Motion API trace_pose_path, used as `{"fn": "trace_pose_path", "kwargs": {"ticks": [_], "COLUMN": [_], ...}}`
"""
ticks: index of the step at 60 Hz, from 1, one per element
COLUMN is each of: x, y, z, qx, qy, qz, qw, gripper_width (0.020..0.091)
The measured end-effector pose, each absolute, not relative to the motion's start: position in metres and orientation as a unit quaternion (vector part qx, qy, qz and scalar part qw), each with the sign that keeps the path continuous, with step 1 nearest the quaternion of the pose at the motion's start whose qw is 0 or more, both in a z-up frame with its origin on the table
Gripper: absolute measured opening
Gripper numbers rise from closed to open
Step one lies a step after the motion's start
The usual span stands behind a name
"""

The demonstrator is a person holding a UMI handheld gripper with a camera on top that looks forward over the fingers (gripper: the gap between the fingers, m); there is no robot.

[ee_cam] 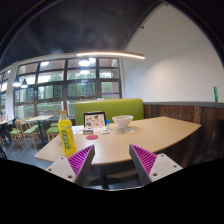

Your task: Pour water

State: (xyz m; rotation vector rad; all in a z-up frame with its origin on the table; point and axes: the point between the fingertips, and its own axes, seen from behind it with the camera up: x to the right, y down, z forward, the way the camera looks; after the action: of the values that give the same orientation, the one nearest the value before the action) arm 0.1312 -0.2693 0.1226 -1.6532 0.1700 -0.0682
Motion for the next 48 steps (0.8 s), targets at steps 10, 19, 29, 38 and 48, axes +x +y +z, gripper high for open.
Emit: {"fn": "trace_pose_path", "kwargs": {"ticks": [10,19,29,38,48], "x": [0.116,0.078,0.004,-0.043,-0.055], "y": [-0.269,-0.251,-0.205,-0.142,-0.072], "z": [0.122,0.110,0.101,0.091,0.096], "qx": [-0.737,-0.739,-0.735,-0.732,-0.721], "qy": [0.060,0.017,-0.010,-0.030,-0.019], "qz": [-0.025,-0.003,0.028,0.009,-0.030], "qw": [0.673,0.674,0.678,0.681,0.692], "gripper_width": [0.0779,0.0796,0.0795,0.0786,0.0784]}}
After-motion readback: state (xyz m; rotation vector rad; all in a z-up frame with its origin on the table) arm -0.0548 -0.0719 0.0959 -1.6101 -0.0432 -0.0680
